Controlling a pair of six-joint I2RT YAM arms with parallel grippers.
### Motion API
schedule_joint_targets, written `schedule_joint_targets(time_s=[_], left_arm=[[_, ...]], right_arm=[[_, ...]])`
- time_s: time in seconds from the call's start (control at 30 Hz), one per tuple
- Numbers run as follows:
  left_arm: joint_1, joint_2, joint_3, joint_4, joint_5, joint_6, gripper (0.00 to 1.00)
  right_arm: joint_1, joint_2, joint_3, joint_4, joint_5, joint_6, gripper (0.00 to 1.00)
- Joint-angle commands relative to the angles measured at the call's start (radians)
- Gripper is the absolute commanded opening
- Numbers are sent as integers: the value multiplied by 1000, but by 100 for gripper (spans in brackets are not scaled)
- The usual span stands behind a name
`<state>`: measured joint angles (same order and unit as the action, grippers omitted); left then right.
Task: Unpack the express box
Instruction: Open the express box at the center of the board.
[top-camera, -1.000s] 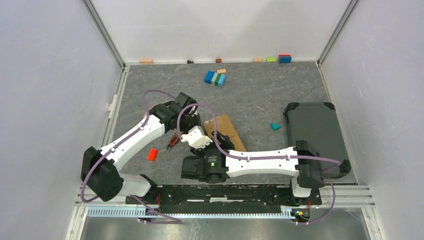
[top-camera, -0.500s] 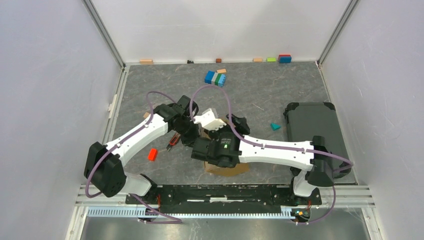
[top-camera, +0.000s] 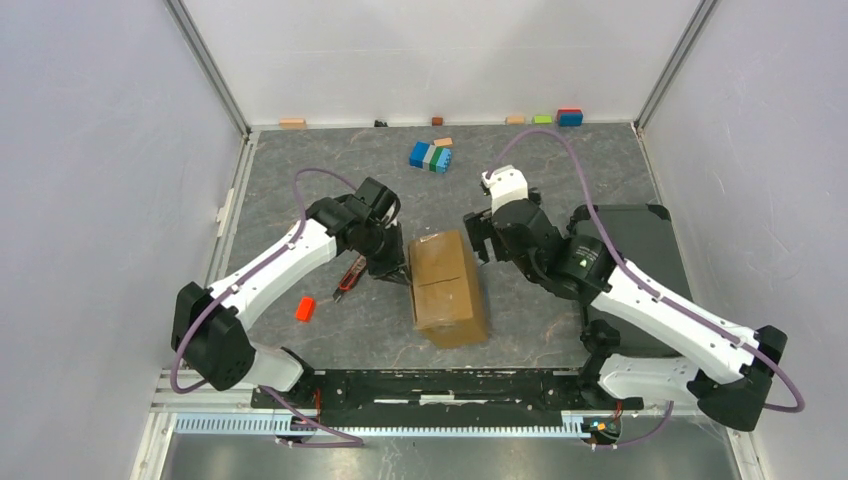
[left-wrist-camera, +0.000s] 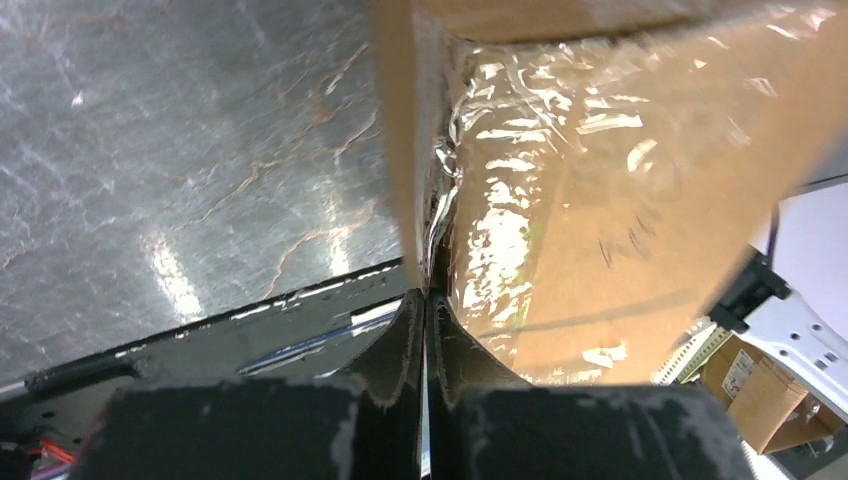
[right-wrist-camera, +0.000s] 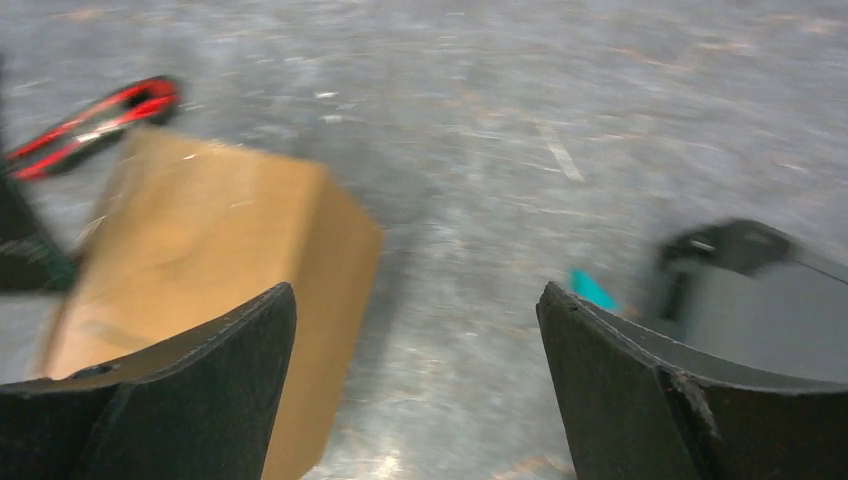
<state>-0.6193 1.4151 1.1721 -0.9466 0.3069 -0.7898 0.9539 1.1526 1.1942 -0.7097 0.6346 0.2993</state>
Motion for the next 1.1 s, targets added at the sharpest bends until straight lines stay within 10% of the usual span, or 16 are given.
schedule_joint_targets(time_s=[0.0, 0.47, 1.07], left_arm=[[-2, 9, 91, 28, -4, 80, 2], [-69, 155, 291, -220, -244, 130, 3], [-190, 130, 189, -66, -439, -59, 47]], right_arm=[[-33, -17, -105, 201, -420, -31, 95], [-44, -73, -427, 472, -513, 167, 92], [-46, -137, -523, 528, -491, 170, 91]])
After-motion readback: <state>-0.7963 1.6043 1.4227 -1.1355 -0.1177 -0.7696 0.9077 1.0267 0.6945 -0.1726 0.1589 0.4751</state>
